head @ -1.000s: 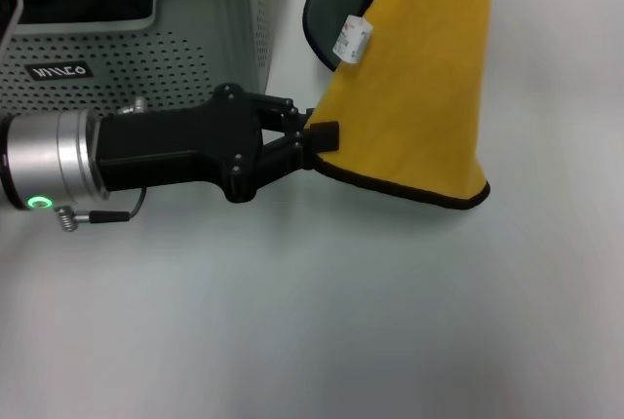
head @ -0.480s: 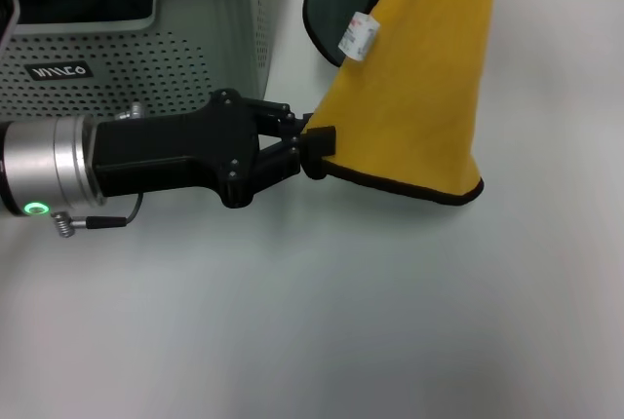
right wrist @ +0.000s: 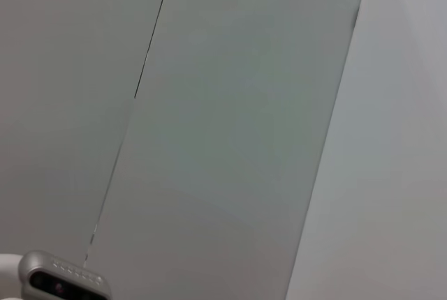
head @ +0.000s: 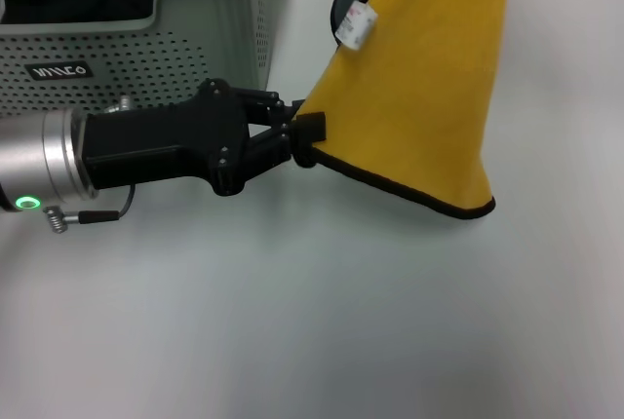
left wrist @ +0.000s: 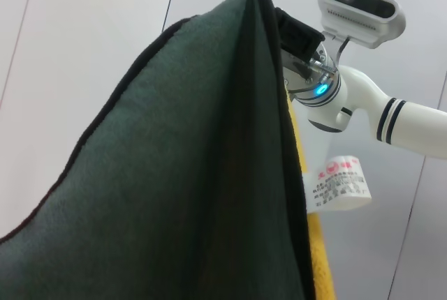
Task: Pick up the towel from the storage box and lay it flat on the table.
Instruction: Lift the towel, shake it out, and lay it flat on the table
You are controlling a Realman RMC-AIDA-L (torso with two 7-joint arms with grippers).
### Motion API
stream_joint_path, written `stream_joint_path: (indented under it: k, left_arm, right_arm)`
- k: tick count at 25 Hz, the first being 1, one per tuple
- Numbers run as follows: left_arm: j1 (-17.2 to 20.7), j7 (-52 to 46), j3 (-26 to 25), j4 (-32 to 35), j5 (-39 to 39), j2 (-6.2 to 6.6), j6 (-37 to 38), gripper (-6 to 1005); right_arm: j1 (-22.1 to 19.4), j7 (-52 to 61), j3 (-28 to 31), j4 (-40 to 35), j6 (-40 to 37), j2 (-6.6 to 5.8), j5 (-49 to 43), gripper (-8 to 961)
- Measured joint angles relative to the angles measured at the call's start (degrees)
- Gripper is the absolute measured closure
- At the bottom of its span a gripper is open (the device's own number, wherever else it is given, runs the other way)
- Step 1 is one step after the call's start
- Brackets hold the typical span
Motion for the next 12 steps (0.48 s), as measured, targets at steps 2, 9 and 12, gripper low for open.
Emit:
stream_joint_path:
  k: [2,9,12]
  left_arm:
    - [0.0,0.0,0.0,0.0,0.0,0.0,0.0,910]
    - [0.0,0.0,-0.1,0.0,0.0,-0.02,0.0,926]
    - [0.1,0.0,-0.4,0.0,0.0,-0.15,0.0,933]
  right_arm:
    - [0.0,0.0,0.3,0.0,0.0,0.04,0.0,946]
    - [0.0,-0.1,0.4,0.0,-0.1,0.11,0.0,946]
    - [-0.2,-0.2,0.4,0.0,-0.1,0.11,0.0,946]
